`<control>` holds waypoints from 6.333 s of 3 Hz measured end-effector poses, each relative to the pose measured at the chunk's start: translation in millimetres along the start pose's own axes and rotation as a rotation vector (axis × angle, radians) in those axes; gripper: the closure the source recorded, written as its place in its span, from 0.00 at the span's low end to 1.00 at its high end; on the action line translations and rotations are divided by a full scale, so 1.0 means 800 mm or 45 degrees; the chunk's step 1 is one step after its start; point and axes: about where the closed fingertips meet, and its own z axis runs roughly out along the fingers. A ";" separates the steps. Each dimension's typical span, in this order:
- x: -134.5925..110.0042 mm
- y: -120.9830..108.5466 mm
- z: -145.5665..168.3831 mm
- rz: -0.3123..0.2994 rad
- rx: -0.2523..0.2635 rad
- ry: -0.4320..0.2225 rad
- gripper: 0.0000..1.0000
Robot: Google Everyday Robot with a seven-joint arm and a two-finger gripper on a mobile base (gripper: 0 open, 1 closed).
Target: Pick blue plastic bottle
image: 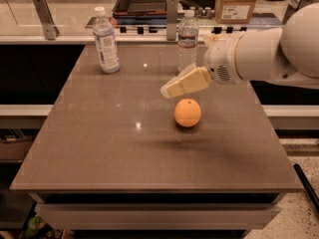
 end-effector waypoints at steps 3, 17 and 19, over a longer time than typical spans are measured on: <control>-0.005 -0.020 0.057 0.089 0.036 -0.214 0.00; -0.137 -0.029 0.397 0.180 -0.137 -0.493 0.65; -0.139 -0.023 0.400 0.179 -0.146 -0.493 1.00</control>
Offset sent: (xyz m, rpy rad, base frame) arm 0.0590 0.0176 -0.0233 0.2542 -0.1006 -0.0272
